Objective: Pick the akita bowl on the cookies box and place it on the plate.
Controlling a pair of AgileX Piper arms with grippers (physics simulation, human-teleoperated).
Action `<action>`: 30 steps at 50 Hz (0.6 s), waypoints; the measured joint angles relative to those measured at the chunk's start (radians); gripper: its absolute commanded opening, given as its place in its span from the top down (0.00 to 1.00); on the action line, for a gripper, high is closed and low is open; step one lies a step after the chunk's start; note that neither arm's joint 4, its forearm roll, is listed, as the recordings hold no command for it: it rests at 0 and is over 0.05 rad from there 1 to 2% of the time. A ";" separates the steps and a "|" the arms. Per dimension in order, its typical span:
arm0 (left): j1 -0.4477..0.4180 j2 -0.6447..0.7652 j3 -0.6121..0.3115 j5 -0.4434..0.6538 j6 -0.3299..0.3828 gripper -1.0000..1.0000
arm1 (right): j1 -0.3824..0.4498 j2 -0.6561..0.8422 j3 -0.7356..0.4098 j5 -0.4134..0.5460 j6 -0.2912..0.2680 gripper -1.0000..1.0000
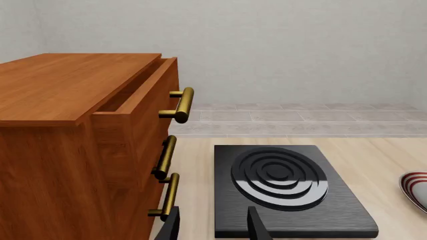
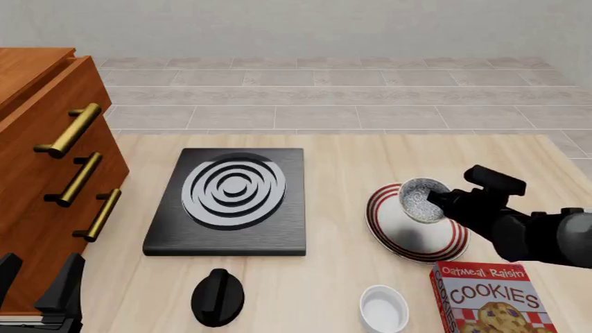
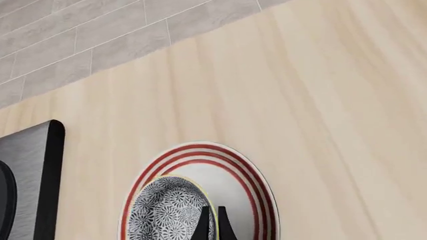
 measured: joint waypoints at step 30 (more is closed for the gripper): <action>0.000 0.000 0.000 0.000 0.000 0.00 | 0.012 0.064 -0.003 -0.039 0.003 1.00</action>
